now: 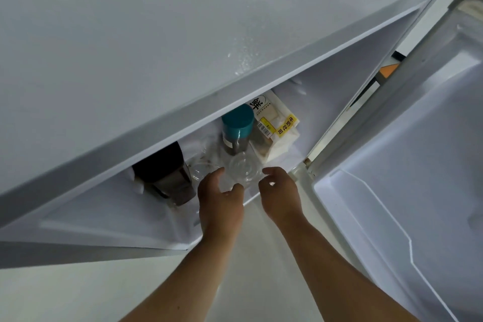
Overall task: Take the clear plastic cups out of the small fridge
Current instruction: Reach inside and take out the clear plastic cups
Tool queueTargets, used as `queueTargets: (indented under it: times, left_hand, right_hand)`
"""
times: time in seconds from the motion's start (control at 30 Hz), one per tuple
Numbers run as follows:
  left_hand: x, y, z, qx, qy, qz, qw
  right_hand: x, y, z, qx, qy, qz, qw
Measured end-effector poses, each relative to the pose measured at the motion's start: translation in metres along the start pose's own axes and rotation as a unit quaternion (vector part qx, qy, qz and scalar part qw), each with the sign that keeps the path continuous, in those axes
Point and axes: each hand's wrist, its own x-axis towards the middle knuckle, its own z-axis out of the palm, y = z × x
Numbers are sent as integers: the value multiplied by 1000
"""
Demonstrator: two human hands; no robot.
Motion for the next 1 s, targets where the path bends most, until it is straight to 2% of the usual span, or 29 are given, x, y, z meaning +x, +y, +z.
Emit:
queueTargets:
  times: [0.17,0.4,0.53,0.63,0.77,1.0]
  left_hand:
    - [25,9,6,-33,-62,-8,998]
    - [-8,12,-22,-84,-109,22,990]
    - [-46,9,-34,-123,-105,12,987]
    - [-54,7,-36,-126,-104,22,986]
    - [-38,7,-34,-149,-89,-8,985]
    - [-22,6,-18,-106,-121,-13,987]
  right_hand:
    - [-5,-12,1,45,-47,11,998]
    - [-10,-31,-8,105,-48,-11,993]
    - [-11,-46,-9,192,-131,45,972]
    - [-9,-52,-10,205,-165,31,964]
    - [-7,-56,-10,162,-133,-2,978]
    - [1,-56,-7,81,-57,-60,993]
